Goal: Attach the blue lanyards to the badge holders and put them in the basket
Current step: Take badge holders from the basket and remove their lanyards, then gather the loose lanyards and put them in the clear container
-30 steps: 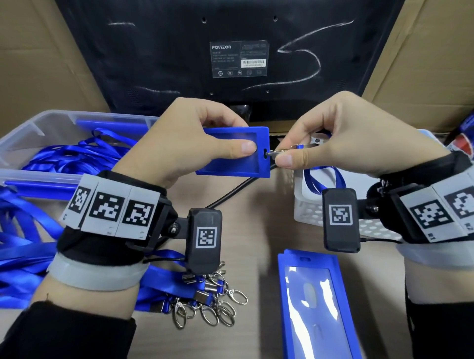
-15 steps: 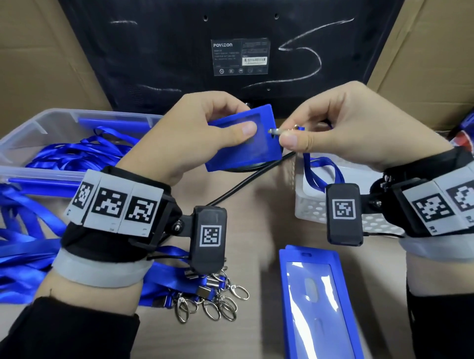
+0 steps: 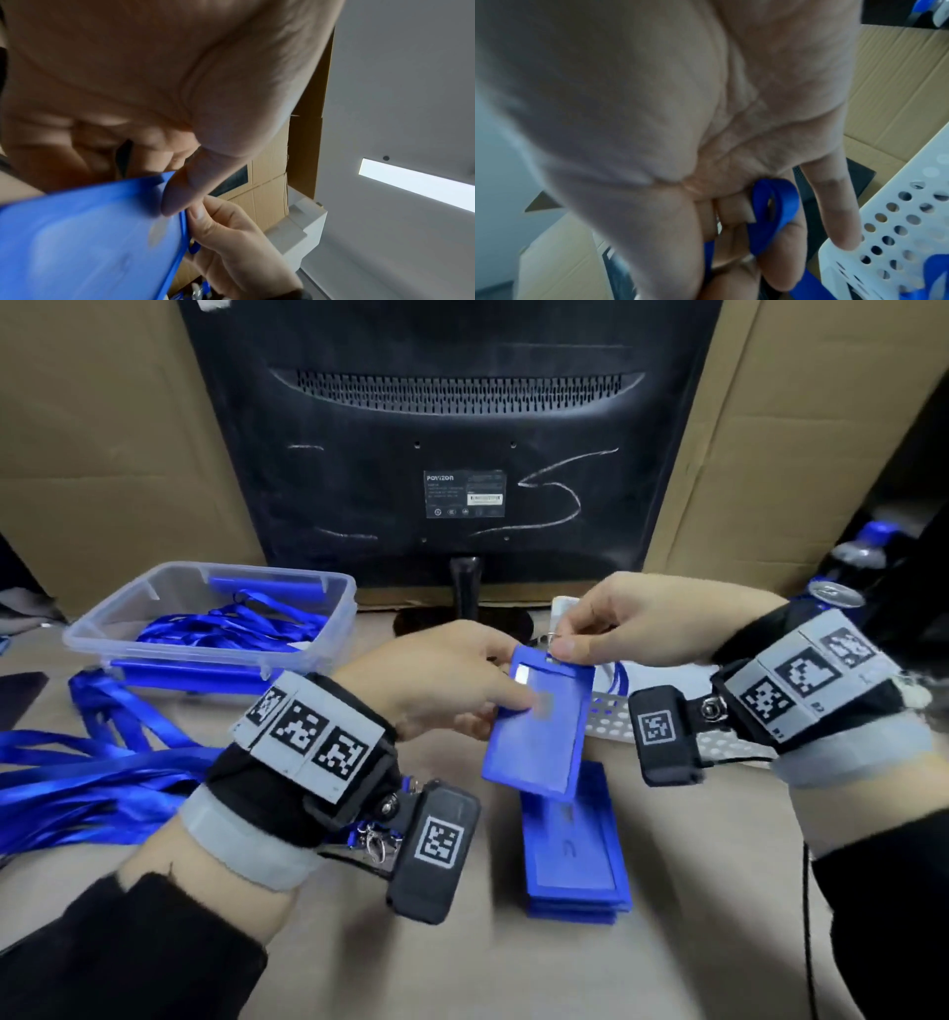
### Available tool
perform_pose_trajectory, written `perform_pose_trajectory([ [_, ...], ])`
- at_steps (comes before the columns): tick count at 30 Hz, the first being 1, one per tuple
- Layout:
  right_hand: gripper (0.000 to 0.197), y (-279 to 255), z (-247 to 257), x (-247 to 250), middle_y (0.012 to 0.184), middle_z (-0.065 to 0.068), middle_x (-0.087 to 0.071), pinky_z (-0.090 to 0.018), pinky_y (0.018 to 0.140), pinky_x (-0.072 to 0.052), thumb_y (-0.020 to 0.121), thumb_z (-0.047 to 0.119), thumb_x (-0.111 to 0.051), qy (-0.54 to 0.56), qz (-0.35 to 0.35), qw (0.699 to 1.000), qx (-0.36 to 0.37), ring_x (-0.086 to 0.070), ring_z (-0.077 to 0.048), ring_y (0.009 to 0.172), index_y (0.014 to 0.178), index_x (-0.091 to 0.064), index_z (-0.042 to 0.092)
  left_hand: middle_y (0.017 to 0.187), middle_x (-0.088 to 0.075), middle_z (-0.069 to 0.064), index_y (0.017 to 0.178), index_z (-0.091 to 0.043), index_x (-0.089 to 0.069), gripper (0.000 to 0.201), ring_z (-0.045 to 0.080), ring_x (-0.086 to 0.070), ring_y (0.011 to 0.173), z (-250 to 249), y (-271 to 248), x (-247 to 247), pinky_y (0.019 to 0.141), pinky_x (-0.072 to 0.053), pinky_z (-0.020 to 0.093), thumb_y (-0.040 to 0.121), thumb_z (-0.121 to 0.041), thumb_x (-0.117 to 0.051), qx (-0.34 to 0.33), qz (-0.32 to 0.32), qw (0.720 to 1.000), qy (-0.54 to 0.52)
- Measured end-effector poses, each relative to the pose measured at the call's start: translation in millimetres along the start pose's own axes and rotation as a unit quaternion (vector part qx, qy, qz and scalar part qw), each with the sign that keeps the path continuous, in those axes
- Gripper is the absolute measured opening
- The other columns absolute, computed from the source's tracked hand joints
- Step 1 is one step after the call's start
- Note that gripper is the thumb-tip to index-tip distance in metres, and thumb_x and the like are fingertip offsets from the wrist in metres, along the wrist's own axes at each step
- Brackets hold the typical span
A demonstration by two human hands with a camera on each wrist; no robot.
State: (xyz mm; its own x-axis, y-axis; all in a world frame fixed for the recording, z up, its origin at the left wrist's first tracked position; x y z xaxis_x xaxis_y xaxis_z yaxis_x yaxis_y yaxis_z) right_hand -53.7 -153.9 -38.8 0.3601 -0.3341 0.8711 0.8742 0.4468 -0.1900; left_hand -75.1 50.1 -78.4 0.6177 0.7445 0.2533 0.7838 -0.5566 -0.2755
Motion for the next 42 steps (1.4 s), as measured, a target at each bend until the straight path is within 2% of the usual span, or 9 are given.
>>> perform_pose_trajectory([
  [5,0.026,-9,9,-22,0.071,0.017,-0.064,-0.027,0.075,-0.044,0.102,0.044,-0.062,-0.079,0.070,0.994,-0.025,-0.053,-0.003,0.068,0.081,-0.073,0.035,0.086,-0.076,0.014,0.101,-0.006,-0.068,0.012,0.031,-0.068,0.086,11,-21,-21,0.062,-0.063,0.028,0.093,-0.002,-0.076,0.055,0.005,0.998,0.005],
  [10,0.039,-18,11,-40,0.092,0.000,-0.075,-0.037,0.088,-0.053,0.098,0.058,-0.061,-0.152,0.074,0.984,-0.062,-0.067,-0.018,0.087,0.101,-0.079,0.024,0.088,-0.073,0.008,0.102,-0.012,-0.062,0.019,0.020,-0.077,0.073,19,-34,-39,0.057,-0.064,0.029,0.092,-0.003,-0.077,0.088,-0.018,0.996,0.024],
  [13,0.032,-23,13,-45,0.087,0.006,-0.076,-0.030,0.080,-0.050,0.097,0.056,-0.064,-0.148,0.057,0.985,-0.072,-0.063,-0.008,0.079,0.098,-0.081,0.029,0.088,-0.069,0.007,0.099,-0.015,-0.061,0.023,0.020,-0.074,0.071,25,-32,-43,0.072,-0.067,0.036,0.090,-0.005,-0.081,0.098,-0.033,0.994,0.041],
  [15,0.024,-26,17,-41,0.081,0.014,-0.074,-0.026,0.078,-0.046,0.096,0.051,-0.068,-0.132,0.013,0.988,-0.074,-0.062,-0.004,0.078,0.096,-0.083,0.031,0.092,-0.065,0.008,0.098,-0.018,-0.063,0.029,0.025,-0.069,0.072,28,-30,-44,0.083,-0.064,0.042,0.084,-0.015,-0.087,0.106,-0.047,0.990,0.078],
  [21,0.021,-38,48,-4,0.072,0.023,-0.068,-0.035,0.092,-0.043,0.097,0.047,-0.070,-0.113,-0.277,0.954,0.027,-0.063,-0.002,0.081,0.088,-0.081,0.031,0.112,-0.049,-0.002,0.136,-0.024,-0.041,0.082,0.011,-0.057,0.088,23,-26,-36,0.053,-0.049,0.023,0.074,-0.045,-0.091,0.085,-0.112,0.972,0.187],
  [27,0.012,-50,99,6,0.091,-0.008,-0.077,-0.038,0.085,-0.064,0.102,0.015,-0.069,0.238,-0.311,0.897,0.206,-0.079,-0.026,0.087,0.098,-0.074,0.004,0.128,-0.034,-0.008,0.122,-0.054,-0.053,0.078,0.019,-0.047,0.128,-6,-29,-7,0.113,-0.045,0.038,0.055,-0.083,-0.078,-0.142,-0.261,0.937,0.186],
  [30,0.009,-48,123,8,0.095,-0.009,-0.076,-0.038,0.085,-0.065,0.101,0.008,-0.067,0.302,-0.331,0.859,0.246,-0.078,-0.027,0.095,0.100,-0.073,0.001,0.102,-0.072,-0.008,0.091,-0.042,-0.077,0.029,0.018,-0.067,0.101,-18,-43,17,0.100,-0.053,0.047,0.076,-0.064,-0.064,-0.220,-0.314,0.911,0.154],
  [34,0.012,-38,140,14,0.098,-0.026,-0.074,-0.033,0.085,-0.064,0.100,0.007,-0.070,0.354,-0.382,0.819,0.243,-0.079,-0.029,0.098,0.101,-0.072,-0.005,0.066,-0.064,-0.016,0.090,-0.025,-0.077,0.020,0.003,-0.050,0.055,-19,-80,72,0.062,-0.043,0.024,0.099,-0.029,-0.059,-0.215,-0.391,0.886,0.127],
  [42,0.006,5,167,-10,0.091,-0.016,-0.080,-0.032,0.087,-0.063,0.094,0.006,-0.077,0.361,-0.320,0.859,0.173,-0.080,-0.024,0.094,0.097,-0.078,0.000,0.072,-0.061,0.003,0.081,-0.031,-0.076,0.060,0.022,-0.048,0.064,-2,-180,162,0.060,-0.037,0.026,0.075,0.015,-0.039,-0.132,-0.524,0.818,0.197],
])
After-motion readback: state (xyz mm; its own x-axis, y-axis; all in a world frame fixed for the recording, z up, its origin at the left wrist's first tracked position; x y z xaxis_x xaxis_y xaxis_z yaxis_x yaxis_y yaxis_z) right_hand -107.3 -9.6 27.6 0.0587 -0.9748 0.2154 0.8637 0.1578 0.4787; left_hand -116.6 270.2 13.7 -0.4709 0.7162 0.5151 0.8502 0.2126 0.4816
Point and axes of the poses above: each hand's wrist, its own y-axis towards the middle knuckle, its own x-axis out of the back of the hand, z = x × y, the point moved 2 cm from there along y, towards the middle knuckle
